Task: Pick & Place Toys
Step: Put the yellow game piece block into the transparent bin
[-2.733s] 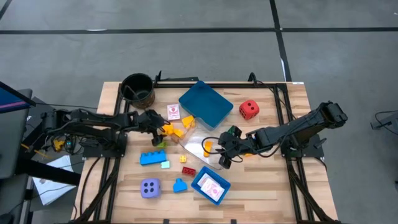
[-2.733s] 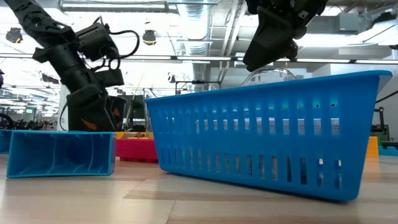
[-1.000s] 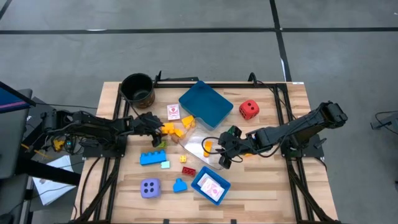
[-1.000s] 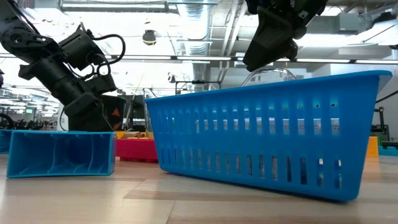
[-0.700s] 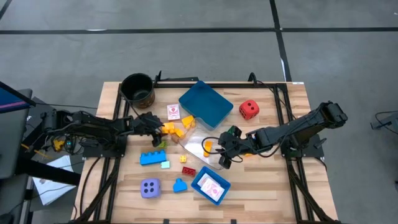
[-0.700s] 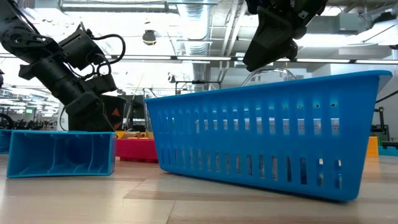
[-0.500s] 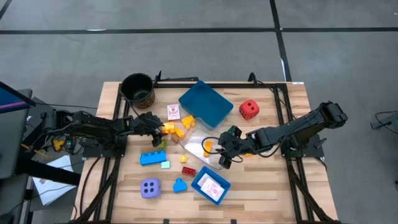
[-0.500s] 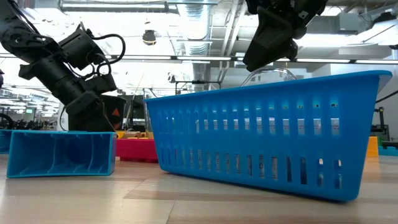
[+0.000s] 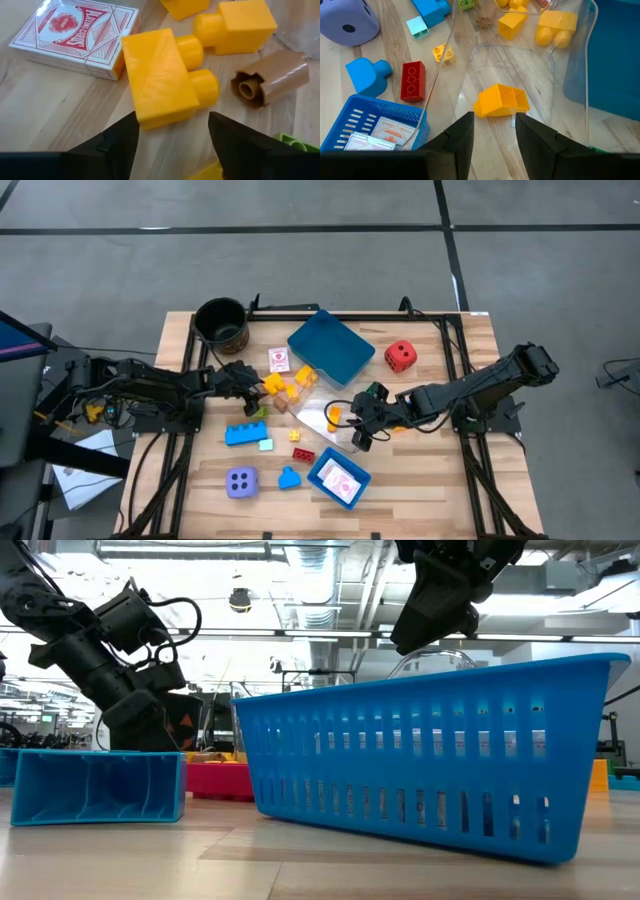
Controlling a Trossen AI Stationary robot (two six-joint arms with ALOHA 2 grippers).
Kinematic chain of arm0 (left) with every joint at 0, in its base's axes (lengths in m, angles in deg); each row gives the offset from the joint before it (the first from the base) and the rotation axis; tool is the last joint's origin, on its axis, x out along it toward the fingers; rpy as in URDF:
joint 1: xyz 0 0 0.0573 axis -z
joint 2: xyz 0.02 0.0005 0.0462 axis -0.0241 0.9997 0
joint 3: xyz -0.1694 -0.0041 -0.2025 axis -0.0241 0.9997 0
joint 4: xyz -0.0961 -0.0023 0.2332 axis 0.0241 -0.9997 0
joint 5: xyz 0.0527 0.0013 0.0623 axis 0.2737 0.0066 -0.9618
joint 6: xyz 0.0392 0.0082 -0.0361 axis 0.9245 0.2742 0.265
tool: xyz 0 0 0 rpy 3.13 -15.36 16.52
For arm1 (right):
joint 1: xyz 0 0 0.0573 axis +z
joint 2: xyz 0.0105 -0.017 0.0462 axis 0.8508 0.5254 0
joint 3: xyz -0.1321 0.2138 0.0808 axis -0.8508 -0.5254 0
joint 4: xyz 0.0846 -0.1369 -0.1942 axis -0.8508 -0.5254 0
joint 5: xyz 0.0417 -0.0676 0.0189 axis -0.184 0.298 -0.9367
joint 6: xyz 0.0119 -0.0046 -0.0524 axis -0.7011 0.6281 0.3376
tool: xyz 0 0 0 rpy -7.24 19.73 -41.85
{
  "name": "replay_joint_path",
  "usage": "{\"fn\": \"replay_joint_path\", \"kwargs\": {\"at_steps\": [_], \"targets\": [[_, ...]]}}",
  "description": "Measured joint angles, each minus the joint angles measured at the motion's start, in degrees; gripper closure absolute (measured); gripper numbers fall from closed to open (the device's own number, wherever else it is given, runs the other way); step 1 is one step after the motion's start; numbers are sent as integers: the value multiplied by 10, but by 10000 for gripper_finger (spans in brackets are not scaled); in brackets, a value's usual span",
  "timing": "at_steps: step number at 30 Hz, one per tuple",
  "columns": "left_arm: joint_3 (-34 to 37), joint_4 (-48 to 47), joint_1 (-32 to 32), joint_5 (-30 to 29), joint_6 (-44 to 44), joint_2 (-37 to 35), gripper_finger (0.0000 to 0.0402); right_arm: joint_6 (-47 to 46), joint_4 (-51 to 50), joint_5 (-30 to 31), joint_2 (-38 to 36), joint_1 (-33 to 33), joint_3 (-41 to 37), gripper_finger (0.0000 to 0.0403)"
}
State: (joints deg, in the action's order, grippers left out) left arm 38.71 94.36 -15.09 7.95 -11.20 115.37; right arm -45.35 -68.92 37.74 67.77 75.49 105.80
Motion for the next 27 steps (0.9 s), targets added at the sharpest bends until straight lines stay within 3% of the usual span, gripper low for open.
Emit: {"fn": "replay_joint_path", "kwargs": {"at_steps": [8, 13, 21, 27], "targets": [[0, 20, 0, -1, -11, 0, 171, 0, 0, 0, 0, 0, 0, 266], [0, 30, 0, -1, -36, 0, 125, 0, 0, 0, 0, 0, 0, 266], [0, 79, 0, -6, -67, 0, 12, 0, 0, 0, 0, 0, 0, 266], [-1, 87, 3, -36, -70, 0, 17, 0, 0, 0, 0, 0, 0, 266]]}}
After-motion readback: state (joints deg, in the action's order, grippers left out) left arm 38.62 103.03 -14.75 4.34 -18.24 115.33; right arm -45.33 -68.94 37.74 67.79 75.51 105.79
